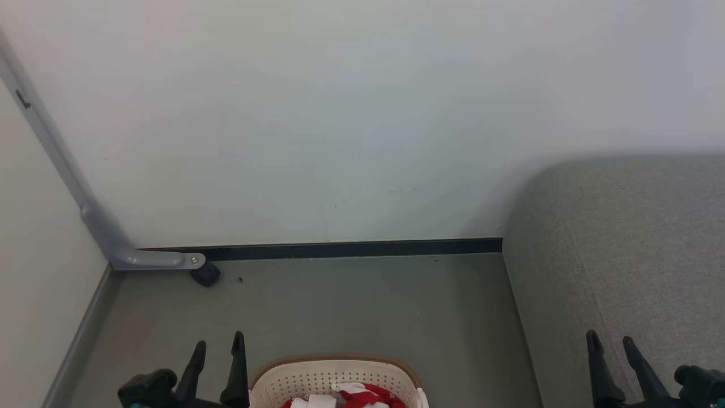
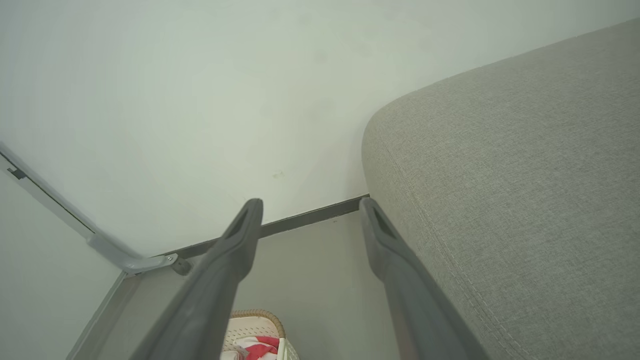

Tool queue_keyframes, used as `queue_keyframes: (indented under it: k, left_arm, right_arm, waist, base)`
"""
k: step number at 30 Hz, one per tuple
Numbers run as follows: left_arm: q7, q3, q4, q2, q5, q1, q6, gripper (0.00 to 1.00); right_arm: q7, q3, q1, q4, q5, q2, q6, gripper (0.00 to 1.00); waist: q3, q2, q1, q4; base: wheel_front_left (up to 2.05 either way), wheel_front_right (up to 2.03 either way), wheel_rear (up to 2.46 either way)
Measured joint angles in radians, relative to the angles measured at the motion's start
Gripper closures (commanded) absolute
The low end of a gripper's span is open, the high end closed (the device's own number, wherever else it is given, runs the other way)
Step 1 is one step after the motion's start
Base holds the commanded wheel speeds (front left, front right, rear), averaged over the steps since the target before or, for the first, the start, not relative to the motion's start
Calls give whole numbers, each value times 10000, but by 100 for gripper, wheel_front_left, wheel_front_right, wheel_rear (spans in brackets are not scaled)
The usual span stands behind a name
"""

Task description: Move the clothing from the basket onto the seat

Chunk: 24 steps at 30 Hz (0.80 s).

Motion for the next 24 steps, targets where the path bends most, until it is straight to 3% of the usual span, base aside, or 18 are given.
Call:
queue_keyframes:
  k: [16,24]
  left_arm:
    - [-598,-297,583,-15,2153,-301,445,0]
    - [-790,-267,821,-86,2661,-409,610,0]
  right_arm:
    - [-598,527,-15,17,-2006,-345,-355,0]
    - [-788,648,-58,-21,-2677,-460,-493,0]
  waist:
    - [50,1,0,28]
    - [50,0,0,29]
  base:
    - [0,0,0]
    - [0,0,0]
